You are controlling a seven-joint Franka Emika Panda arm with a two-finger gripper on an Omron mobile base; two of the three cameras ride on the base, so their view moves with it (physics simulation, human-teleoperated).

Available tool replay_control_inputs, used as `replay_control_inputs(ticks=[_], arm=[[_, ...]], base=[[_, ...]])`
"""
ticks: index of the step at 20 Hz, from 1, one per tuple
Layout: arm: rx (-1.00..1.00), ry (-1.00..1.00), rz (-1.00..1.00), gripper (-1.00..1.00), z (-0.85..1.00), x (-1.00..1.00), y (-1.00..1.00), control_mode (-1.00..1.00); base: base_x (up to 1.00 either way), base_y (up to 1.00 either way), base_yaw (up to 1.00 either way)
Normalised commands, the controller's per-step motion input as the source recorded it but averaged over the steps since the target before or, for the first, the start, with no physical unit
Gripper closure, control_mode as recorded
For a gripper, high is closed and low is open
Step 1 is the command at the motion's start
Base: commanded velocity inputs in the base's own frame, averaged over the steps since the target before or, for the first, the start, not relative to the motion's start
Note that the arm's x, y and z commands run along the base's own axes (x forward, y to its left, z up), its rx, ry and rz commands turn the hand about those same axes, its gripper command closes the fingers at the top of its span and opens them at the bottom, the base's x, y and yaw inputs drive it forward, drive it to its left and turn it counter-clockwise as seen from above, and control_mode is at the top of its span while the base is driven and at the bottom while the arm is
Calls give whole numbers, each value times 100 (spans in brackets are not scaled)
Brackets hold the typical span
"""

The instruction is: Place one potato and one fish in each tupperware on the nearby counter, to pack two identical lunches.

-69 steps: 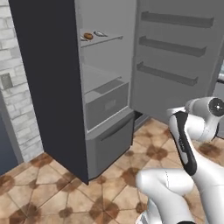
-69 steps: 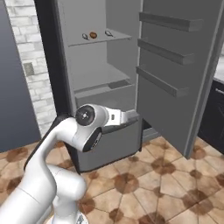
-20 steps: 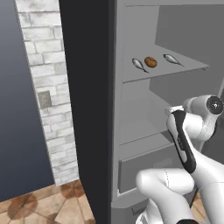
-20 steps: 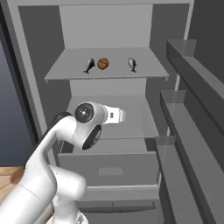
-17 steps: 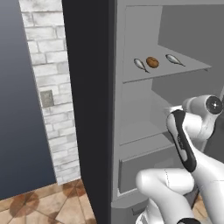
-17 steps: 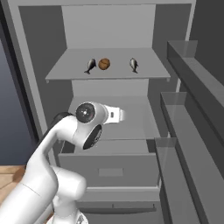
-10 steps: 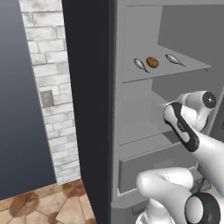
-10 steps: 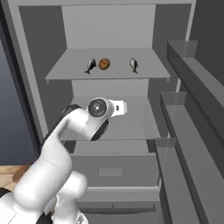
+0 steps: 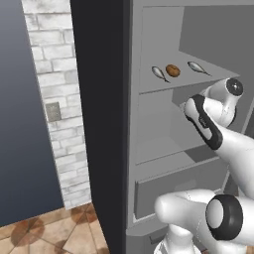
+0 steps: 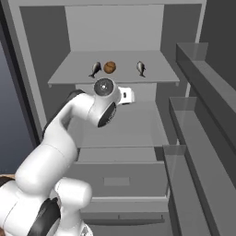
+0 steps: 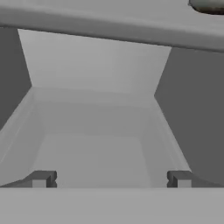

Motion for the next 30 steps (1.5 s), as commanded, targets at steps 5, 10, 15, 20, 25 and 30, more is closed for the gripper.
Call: replay_control_inputs(ticks=[5,10,15,20,25,30], arm=[[0,2,0,-100,13,4,-22,-100],[2,-9,0,-100,13,10,-27,-100],[0,-11,0,-100,41,10,-1,-100],[0,-4,0,-100,42,13,0,-100],[0,0,0,-100,37,15,0,-100],[0,0,0,-100,14,22,-4,-100]], base=[[0,0,0],[0,0,0],[0,0,0],[0,0,0],[0,0,0],[0,0,0]])
